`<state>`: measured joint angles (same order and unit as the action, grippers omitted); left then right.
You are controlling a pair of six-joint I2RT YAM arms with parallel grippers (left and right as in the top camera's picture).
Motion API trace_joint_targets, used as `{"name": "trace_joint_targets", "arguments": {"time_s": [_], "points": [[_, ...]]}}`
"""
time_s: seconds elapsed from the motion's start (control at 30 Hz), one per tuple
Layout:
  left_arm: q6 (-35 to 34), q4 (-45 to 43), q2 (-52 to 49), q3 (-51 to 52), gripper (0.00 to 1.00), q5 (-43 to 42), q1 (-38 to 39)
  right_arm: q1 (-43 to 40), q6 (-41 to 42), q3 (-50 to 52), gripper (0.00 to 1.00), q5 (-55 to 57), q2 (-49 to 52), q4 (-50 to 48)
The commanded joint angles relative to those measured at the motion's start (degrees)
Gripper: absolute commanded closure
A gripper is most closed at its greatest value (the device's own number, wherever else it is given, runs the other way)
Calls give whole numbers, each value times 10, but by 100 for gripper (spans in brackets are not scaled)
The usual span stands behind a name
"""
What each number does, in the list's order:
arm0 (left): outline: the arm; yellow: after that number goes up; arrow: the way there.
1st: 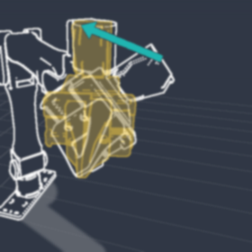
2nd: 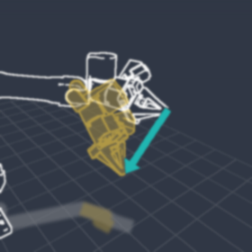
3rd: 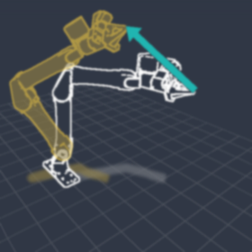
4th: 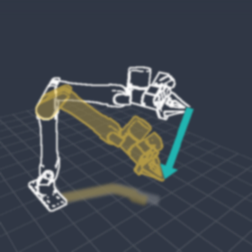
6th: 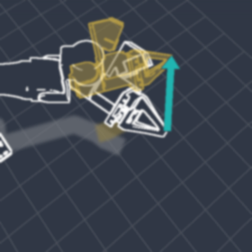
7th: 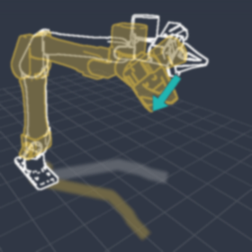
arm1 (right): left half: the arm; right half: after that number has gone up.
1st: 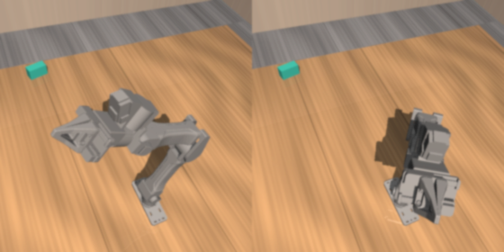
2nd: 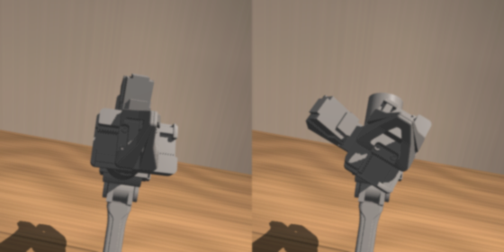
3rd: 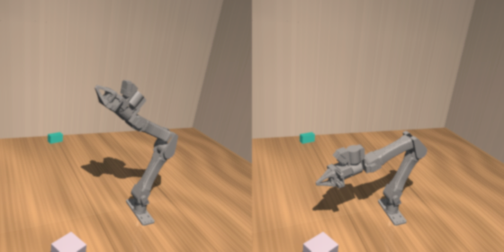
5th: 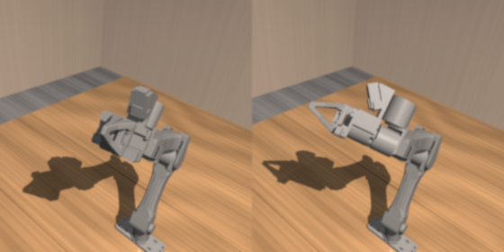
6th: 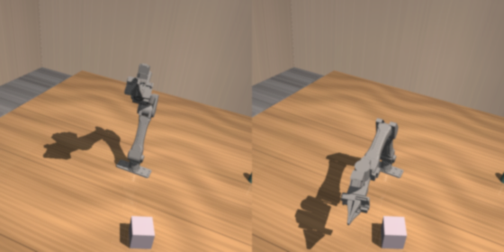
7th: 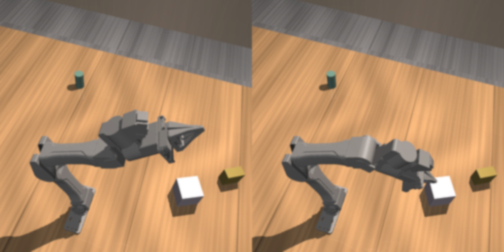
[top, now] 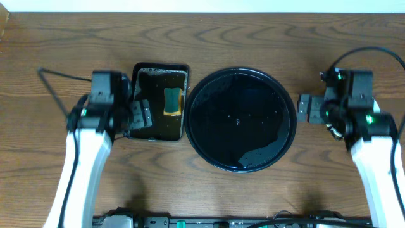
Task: Clean dirty plates on tray and stack at the side
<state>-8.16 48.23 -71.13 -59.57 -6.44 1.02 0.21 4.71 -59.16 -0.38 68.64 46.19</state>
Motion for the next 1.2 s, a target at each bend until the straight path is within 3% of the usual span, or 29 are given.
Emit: {"name": "trace_joint_targets", "arguments": {"time_s": [0.0, 0.17, 0.37, 1.17], "points": [[33, -26, 82, 40, 12, -33, 1, 6, -6, 46, 1, 10, -76, -12], [30, -51, 179, 81, 12, -34, 1, 6, -7, 91, 1, 10, -186, -8], [30, -46, 209, 81, 12, -34, 1, 6, -5, 94, 1, 10, -242, 36], [30, -46, 190, 81, 12, -34, 1, 6, -10, 94, 1, 27, -245, 80]]}}
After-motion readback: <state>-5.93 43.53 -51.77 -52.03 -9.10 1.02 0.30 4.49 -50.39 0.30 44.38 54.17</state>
